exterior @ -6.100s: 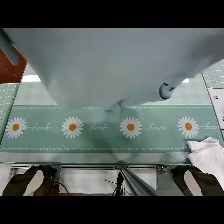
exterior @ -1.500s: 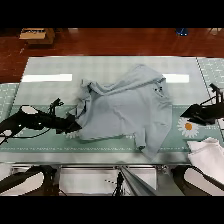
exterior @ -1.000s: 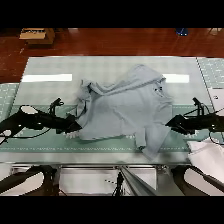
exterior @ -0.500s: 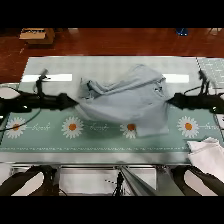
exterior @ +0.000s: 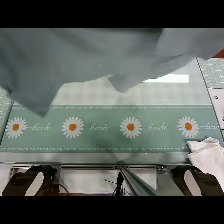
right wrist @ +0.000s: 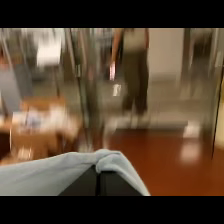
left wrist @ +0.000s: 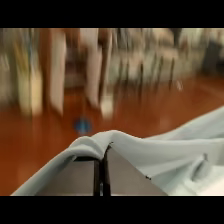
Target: Fold the shirts.
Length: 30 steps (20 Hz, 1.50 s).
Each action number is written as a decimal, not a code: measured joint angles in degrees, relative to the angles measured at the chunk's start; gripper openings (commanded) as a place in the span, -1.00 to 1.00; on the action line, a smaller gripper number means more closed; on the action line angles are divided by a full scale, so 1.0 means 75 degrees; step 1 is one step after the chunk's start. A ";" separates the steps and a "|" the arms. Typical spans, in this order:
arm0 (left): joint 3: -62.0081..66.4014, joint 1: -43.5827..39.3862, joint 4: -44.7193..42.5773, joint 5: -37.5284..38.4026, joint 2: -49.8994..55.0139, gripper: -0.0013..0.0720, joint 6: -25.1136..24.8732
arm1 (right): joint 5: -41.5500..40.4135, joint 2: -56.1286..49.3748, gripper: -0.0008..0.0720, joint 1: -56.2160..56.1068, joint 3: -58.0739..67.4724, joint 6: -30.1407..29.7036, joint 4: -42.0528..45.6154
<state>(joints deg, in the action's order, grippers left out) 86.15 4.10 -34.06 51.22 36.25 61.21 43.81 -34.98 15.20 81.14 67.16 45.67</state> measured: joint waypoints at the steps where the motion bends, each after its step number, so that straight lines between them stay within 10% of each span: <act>1: 0.0370 0.0000 -0.0023 -0.0041 -0.0219 -0.92 0.0006 | -0.0125 0.0181 -0.92 0.0000 0.0388 0.0201 0.0128; 16: -0.0166 0.0000 -0.2882 0.3981 -0.0828 -0.92 0.3768 | 0.4823 -0.1043 -0.92 0.0000 0.2716 0.1979 0.3628; 30: -0.3130 -0.0003 -0.2492 0.0274 0.3663 -0.91 0.3130 | 0.3567 -0.6983 -0.92 -0.1425 0.2742 0.1810 0.3593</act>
<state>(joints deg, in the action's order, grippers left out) 62.67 4.08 -52.75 53.28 63.72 84.68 70.57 -87.35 4.51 101.71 80.73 72.62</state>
